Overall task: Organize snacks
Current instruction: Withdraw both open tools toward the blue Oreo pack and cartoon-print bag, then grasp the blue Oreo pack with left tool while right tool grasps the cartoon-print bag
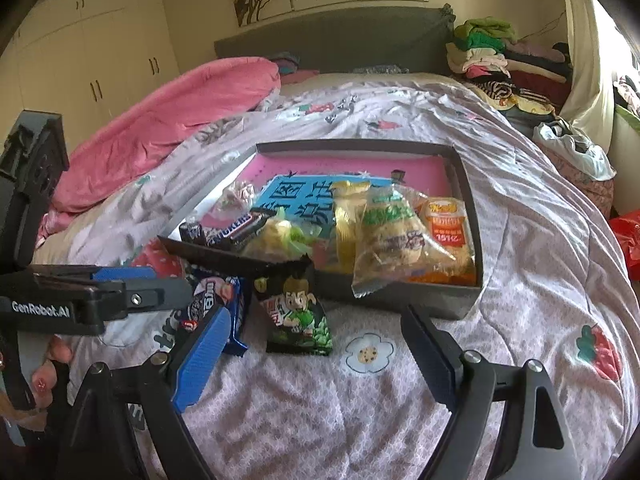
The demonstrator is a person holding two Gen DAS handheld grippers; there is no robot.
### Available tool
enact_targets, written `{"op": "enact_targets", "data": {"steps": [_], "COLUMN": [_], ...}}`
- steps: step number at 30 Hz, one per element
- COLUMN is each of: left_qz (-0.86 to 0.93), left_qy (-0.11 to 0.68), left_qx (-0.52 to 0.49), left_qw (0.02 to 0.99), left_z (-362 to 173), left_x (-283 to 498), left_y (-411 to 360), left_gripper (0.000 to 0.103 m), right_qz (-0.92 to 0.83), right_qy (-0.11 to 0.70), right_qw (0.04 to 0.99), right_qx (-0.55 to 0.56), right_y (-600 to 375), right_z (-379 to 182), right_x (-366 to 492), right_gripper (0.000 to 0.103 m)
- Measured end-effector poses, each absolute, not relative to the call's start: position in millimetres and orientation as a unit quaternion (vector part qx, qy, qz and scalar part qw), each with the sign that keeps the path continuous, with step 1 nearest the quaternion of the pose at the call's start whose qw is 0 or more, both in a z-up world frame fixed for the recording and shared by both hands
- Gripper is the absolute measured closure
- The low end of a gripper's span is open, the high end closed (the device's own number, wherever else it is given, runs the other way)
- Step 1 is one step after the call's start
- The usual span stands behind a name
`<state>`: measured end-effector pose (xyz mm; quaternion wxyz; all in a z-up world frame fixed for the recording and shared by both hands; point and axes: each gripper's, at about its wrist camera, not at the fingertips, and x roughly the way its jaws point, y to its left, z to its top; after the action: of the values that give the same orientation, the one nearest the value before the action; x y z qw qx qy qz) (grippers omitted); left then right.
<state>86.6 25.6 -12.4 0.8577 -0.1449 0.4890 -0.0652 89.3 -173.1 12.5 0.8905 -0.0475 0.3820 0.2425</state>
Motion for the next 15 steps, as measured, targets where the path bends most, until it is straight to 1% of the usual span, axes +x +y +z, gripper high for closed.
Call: {"op": "enact_targets", "data": {"steps": [7, 15], "left_qz": [-0.064, -0.043], "left_qy": [0.509, 0.522], "left_qx": [-0.163, -0.153], "left_qw": [0.843, 0.838], "left_z": [-26, -37], "left_x": [94, 107], "left_y": [19, 9], "left_gripper": [0.026, 0.026], "right_qz": [0.237, 0.222], "right_qy": [0.396, 0.403], "right_qw": [0.884, 0.885], "right_qx": [-0.068, -0.074], "right_y": [-168, -165], "right_z": [0, -12], "right_x": [91, 98], "right_gripper": [0.016, 0.016]}}
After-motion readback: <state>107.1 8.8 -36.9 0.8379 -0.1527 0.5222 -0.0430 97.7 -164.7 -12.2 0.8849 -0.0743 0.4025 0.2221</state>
